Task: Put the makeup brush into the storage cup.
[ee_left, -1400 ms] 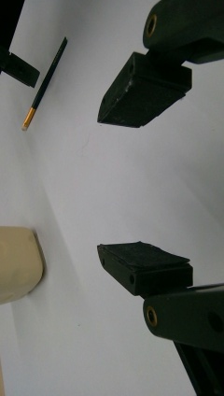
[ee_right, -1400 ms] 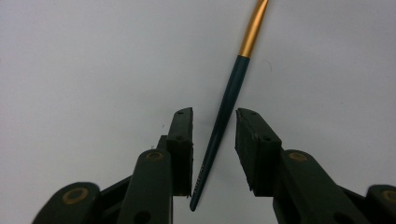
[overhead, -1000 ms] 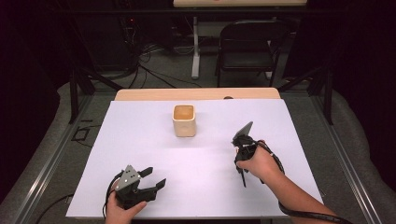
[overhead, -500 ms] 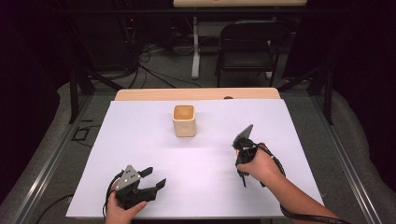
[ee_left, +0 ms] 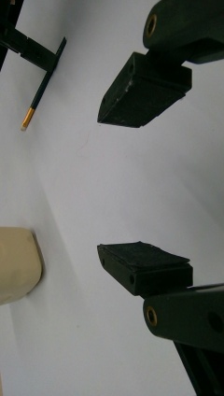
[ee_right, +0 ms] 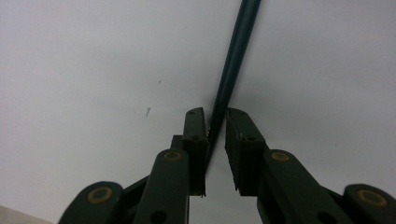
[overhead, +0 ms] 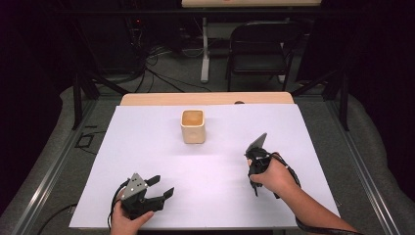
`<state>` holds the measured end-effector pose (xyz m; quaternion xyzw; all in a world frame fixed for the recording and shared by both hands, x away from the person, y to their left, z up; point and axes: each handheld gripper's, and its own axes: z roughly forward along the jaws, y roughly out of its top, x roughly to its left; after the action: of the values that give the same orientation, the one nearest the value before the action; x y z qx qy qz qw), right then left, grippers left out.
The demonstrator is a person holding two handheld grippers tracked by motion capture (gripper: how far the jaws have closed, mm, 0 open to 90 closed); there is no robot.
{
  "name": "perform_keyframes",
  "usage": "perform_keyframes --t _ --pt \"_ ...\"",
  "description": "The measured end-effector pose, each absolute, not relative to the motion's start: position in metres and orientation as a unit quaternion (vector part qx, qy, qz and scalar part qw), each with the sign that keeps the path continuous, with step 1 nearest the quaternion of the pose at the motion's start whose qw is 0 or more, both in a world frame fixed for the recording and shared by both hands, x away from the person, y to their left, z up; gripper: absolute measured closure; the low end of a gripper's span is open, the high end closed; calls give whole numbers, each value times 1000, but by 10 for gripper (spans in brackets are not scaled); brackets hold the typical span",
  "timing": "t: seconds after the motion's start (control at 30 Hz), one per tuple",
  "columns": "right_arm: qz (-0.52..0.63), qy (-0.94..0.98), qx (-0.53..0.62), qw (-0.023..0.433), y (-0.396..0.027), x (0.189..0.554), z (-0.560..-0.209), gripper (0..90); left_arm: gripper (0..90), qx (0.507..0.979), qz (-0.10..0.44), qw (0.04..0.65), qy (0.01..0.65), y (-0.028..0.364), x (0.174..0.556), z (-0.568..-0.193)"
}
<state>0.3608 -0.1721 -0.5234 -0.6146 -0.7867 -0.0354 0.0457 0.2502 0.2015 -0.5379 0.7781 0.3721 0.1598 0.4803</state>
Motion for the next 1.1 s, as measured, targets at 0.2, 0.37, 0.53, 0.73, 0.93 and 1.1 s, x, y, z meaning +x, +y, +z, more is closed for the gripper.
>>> perform_keyframes --t 0.2,0.37,0.53,0.73,0.93,1.1 --pt "-26 -792 -608 47 -173 361 -525 790 312 778 161 479 373 201 250 -538" --pt "-34 -789 -611 48 -173 360 -527 802 312 777 159 481 373 201 251 -538" --pt "-33 -792 -608 46 -173 359 -527 822 312 778 159 480 373 202 251 -538" --pt "-22 -792 -608 53 -174 360 -525 840 312 778 159 480 373 202 251 -538" --pt "-32 -790 -611 42 -173 358 -527 844 312 778 160 480 373 202 251 -538" --pt "-28 -794 -606 40 -173 359 -527 846 312 778 160 480 373 202 251 -538"
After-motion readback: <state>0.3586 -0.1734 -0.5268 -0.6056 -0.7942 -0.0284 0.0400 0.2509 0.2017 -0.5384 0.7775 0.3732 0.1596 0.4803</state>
